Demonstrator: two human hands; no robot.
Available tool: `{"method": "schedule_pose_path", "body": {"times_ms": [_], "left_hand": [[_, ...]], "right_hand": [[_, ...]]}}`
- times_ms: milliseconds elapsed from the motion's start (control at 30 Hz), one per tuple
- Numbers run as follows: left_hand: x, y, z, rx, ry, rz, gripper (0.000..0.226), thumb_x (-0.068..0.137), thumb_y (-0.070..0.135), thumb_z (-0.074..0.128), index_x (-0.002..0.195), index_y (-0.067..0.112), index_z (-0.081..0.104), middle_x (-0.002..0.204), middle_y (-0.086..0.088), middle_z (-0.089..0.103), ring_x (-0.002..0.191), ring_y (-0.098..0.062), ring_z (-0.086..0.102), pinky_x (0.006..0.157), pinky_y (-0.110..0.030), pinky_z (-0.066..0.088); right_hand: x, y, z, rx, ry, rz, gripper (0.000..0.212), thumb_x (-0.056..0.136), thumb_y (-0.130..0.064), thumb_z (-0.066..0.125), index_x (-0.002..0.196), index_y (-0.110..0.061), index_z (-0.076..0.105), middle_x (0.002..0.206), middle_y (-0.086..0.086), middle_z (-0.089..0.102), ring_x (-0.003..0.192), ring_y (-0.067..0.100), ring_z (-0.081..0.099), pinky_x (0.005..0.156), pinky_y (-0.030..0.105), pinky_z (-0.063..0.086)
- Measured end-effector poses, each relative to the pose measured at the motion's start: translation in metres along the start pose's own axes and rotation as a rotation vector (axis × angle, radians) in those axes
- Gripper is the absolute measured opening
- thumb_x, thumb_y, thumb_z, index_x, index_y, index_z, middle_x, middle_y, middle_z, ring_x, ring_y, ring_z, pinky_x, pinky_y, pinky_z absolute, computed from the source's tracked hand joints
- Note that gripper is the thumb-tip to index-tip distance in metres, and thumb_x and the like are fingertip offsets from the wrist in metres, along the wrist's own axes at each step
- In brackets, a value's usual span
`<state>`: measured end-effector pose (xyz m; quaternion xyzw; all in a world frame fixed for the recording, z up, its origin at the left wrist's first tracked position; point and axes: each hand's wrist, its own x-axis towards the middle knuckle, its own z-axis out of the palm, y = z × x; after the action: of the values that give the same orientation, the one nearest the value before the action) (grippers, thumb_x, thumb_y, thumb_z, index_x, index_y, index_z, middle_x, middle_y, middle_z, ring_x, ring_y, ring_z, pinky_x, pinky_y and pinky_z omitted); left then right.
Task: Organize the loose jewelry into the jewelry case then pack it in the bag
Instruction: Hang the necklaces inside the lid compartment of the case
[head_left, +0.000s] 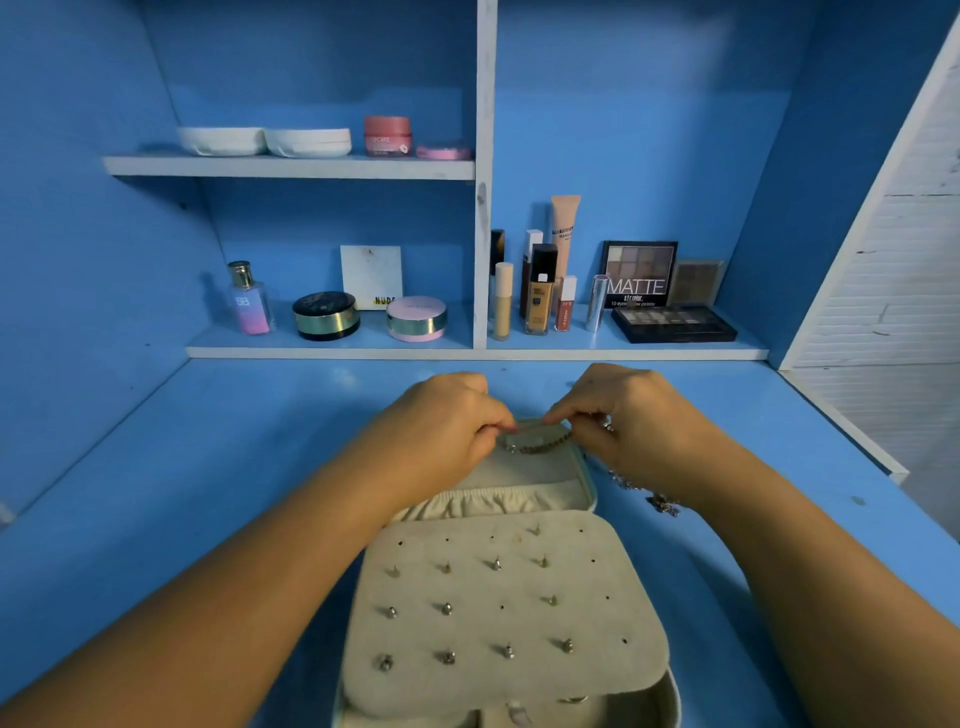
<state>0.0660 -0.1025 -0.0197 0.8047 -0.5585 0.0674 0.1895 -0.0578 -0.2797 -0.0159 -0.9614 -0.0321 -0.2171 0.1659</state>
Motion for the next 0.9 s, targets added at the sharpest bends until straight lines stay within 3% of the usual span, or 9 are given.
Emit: {"method": "schedule_pose_path", "body": {"times_ms": [200,333,467,600,733,833,900], "left_hand": [[0.014,0.009,0.008,0.1,-0.119,-0.031,0.027,0.096,0.019,0.051,0.113,0.024,0.072,0.087,0.002,0.044,0.088,-0.023,0.054,0.074,-0.04,0.048],[0.018,0.011,0.009,0.201,-0.147,-0.018,0.024,0.096,0.019,0.051,0.11,0.017,0.071,0.085,0.002,0.039,0.085,-0.023,0.051,0.068,-0.037,0.045],[0.019,0.016,0.009,0.245,-0.162,-0.029,0.021,0.095,0.017,0.051,0.104,0.011,0.069,0.088,-0.002,0.041,0.086,-0.024,0.05,0.07,-0.04,0.045],[0.013,0.015,0.005,0.039,-0.132,-0.065,0.02,0.092,0.016,0.053,0.096,0.016,0.073,0.081,0.004,0.044,0.077,-0.017,0.05,0.065,-0.034,0.043],[0.003,0.016,0.001,-0.14,-0.083,-0.125,0.024,0.087,0.013,0.058,0.095,0.027,0.076,0.074,0.011,0.051,0.066,-0.004,0.051,0.063,-0.023,0.041],[-0.002,0.015,-0.001,-0.298,-0.073,-0.246,0.022,0.087,0.013,0.062,0.093,0.029,0.076,0.074,0.012,0.065,0.066,0.001,0.058,0.062,-0.01,0.042],[-0.005,0.014,-0.006,-0.435,-0.079,-0.352,0.021,0.089,0.014,0.063,0.089,0.032,0.074,0.078,0.005,0.07,0.063,0.002,0.057,0.064,-0.013,0.045]], "right_hand": [[0.001,0.0,0.003,-0.053,-0.077,0.091,0.027,0.086,-0.005,0.057,0.102,-0.018,0.075,0.088,0.006,0.06,0.08,0.02,0.057,0.074,0.026,0.044],[0.006,-0.002,0.009,-0.108,-0.127,0.149,0.027,0.089,-0.012,0.052,0.103,-0.018,0.075,0.089,0.004,0.052,0.085,0.023,0.056,0.078,0.04,0.049],[0.009,-0.008,0.012,-0.17,-0.163,0.184,0.024,0.09,-0.015,0.05,0.096,-0.011,0.073,0.086,0.004,0.049,0.083,0.025,0.055,0.076,0.042,0.048],[0.007,-0.014,0.009,-0.173,-0.178,0.196,0.023,0.09,-0.017,0.049,0.086,-0.007,0.069,0.08,0.003,0.046,0.078,0.024,0.052,0.072,0.042,0.047],[0.002,-0.014,0.004,-0.123,-0.174,0.169,0.022,0.088,-0.019,0.051,0.09,-0.016,0.073,0.082,0.001,0.052,0.078,0.022,0.053,0.072,0.042,0.049],[0.001,-0.015,0.0,-0.065,-0.174,0.186,0.022,0.087,-0.018,0.053,0.095,-0.023,0.072,0.081,-0.006,0.053,0.074,0.014,0.05,0.072,0.037,0.049],[0.001,-0.015,0.0,-0.012,-0.166,0.213,0.02,0.086,-0.018,0.054,0.098,-0.024,0.069,0.076,-0.012,0.051,0.069,0.009,0.049,0.069,0.035,0.049]]}}
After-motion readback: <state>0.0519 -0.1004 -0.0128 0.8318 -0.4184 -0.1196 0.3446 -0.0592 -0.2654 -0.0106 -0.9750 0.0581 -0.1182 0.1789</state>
